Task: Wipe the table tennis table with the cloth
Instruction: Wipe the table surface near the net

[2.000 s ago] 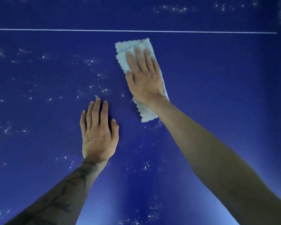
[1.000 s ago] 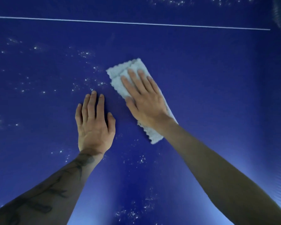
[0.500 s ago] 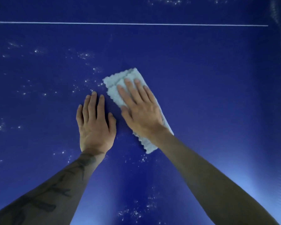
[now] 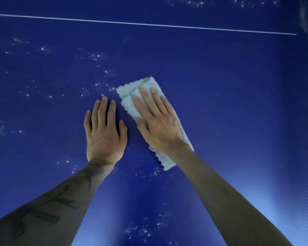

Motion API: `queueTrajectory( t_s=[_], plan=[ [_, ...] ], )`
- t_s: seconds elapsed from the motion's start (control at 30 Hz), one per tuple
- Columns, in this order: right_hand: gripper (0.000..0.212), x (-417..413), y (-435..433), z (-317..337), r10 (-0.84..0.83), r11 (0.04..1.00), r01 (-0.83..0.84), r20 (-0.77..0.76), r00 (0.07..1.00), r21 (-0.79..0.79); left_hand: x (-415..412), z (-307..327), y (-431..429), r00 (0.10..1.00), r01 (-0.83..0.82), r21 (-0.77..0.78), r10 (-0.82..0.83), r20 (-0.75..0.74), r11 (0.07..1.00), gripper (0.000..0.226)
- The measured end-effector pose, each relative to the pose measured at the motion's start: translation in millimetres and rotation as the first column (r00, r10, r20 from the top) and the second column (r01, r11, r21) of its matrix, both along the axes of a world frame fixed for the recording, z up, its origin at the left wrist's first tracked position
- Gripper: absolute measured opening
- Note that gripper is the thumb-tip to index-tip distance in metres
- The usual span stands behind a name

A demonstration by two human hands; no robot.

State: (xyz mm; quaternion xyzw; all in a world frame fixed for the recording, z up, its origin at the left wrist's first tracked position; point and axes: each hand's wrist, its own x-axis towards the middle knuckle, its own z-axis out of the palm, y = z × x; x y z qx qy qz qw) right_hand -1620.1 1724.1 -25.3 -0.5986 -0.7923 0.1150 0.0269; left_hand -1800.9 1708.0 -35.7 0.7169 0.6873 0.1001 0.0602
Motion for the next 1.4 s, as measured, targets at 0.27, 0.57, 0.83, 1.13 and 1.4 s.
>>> queueTrajectory(
  t_s=[0.27, 0.57, 0.83, 1.13, 1.4],
  plan=[
    [0.068, 39, 34, 3, -0.466, 0.885, 0.466, 0.015, 0.884, 0.013, 0, 0, 0, 1.0, -0.003, -0.033, 0.004, 0.013, 0.999, 0.059],
    [0.064, 49, -37, 0, -0.146, 0.989, 0.146, 0.02, 0.989, 0.003, 0, 3, -1, 1.0, 0.007, -0.024, -0.007, 0.025, 1.0, 0.057],
    [0.068, 16, 9, 2, -0.417, 0.909, 0.417, -0.007, 0.909, -0.004, -1, 0, -2, 1.0, 0.016, -0.003, -0.016, 0.021, 1.0, 0.057],
    [0.064, 44, -55, 1, -0.249, 0.967, 0.251, 0.038, 0.968, -0.035, -2, -2, -3, 1.0, 0.02, 0.01, -0.02, 0.019, 1.0, 0.054],
    [0.066, -22, -41, -2, -0.273, 0.962, 0.273, -0.022, 0.962, -0.011, -3, -4, -4, 0.999, 0.036, 0.032, -0.037, 0.033, 0.999, 0.052]
  ],
)
